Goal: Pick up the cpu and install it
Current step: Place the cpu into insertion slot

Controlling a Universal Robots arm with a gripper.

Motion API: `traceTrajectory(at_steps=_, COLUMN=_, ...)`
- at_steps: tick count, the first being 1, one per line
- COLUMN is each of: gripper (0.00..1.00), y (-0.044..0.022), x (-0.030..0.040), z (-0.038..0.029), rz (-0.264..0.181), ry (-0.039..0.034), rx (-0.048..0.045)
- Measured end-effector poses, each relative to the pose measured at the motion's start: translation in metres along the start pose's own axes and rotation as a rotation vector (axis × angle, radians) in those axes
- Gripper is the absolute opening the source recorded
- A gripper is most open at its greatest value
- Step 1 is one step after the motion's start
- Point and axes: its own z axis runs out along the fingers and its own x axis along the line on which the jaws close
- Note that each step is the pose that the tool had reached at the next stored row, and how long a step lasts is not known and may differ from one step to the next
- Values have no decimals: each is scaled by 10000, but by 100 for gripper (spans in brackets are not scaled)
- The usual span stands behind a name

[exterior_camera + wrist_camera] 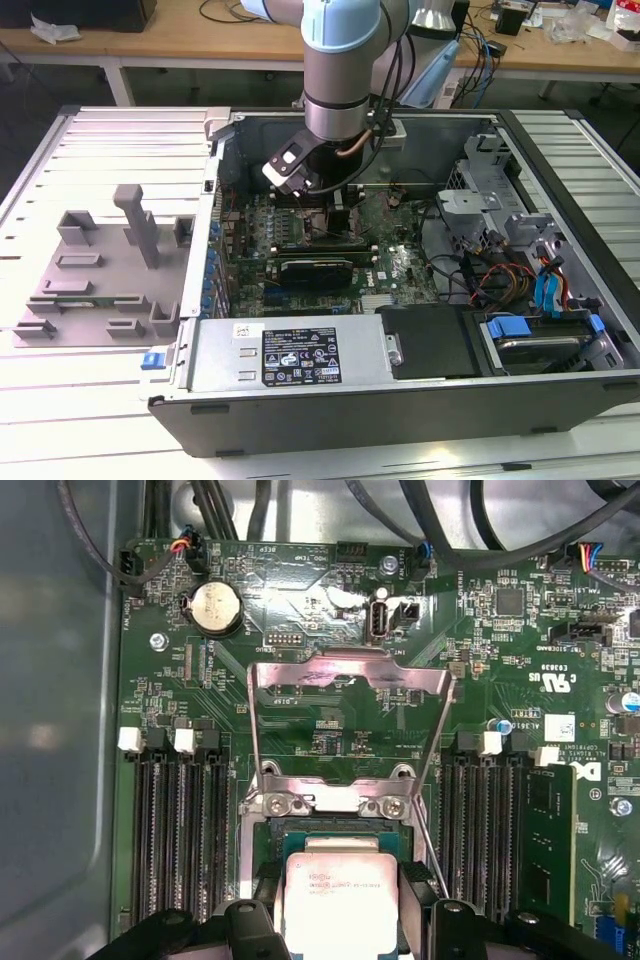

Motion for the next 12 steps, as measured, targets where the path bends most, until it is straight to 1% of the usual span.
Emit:
traceTrajectory(at_steps=2, gripper=55, y=0, x=0, z=0, rz=4, ry=1, rx=-1)
traceTrajectory(at_steps=5, gripper=55, y=0, x=2, z=2, rz=10, ry=20, rx=-3)
traceTrajectory(at_steps=9, gripper=55, y=5, x=2, z=3, rz=80, ry=17, rx=1)
traceTrajectory(at_steps=12, gripper=55, y=8, x=2, z=4, rz=-62, ry=24, rx=-3)
